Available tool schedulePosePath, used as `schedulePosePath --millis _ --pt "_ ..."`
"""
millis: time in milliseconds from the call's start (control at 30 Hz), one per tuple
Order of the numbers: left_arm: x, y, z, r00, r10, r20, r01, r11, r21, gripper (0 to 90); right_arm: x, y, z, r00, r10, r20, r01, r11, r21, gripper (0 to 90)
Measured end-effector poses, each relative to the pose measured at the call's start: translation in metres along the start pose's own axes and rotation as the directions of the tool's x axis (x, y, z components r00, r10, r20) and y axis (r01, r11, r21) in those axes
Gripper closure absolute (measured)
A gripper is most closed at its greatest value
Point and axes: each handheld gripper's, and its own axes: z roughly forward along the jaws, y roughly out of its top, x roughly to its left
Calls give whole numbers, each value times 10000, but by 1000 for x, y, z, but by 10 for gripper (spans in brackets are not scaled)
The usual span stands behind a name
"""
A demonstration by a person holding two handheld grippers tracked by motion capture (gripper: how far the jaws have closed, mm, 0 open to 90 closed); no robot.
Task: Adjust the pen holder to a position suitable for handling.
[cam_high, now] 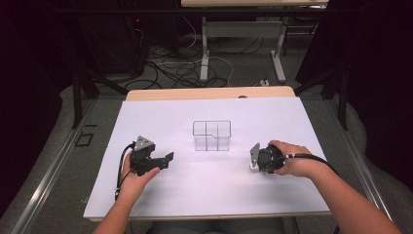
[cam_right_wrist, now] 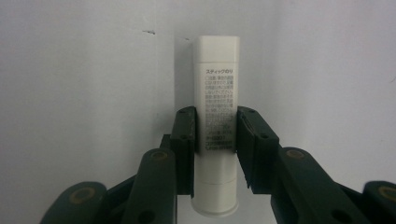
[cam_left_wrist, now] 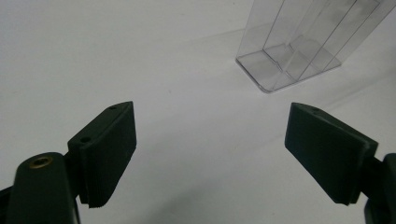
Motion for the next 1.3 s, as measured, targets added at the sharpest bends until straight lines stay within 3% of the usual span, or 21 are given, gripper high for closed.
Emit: schedulePosePath --millis 33,67,300,400,433,633,767,867,967,1100,1300 --pt "0 0 0 10000 2 0 -2 10000 2 166 0 0 -1 10000 3 46 -3 10000 6 693" --pt "0 0 0 10000 1 -6 -1 10000 -3 166 1 -1 1 9993 69 360 -55 9992 -396 693" --pt "0 0 0 10000 4 6 -4 10000 -8 166 2 1 -11 9980 145 622 -128 9996 -269 694" --pt "0 0 0 10000 5 -3 -5 10000 -17 166 2 2 -12 9935 222 1119 -111 9950 -994 694" --pt "0 0 0 10000 5 -3 -5 10000 -10 166 3 2 -14 9930 495 1070 -387 9941 -1011 694" --pt "-1 0 1 10000 13 1 -13 10000 -13 166 4 6 -16 9888 605 1364 -425 9904 -1314 694" --pt "-1 0 1 9999 -82 59 83 10000 -17 166 6 10 -20 9836 519 1730 -226 9856 -1673 695" --pt "-1 0 1 10000 -41 42 41 10000 -6 166 8 14 -23 9803 329 1949 -56 9903 -1391 695" --pt "-1 0 1 10000 21 39 -22 10000 14 166 11 17 -24 9716 -74 2363 358 9926 -1163 695" --pt "-2 0 2 10000 -13 76 13 10000 26 166 15 22 -23 9639 -348 2639 742 9872 -1411 695" --pt "-2 0 2 10000 75 51 -76 10000 50 167 12 24 -18 9840 -152 1774 396 9901 -1346 695"
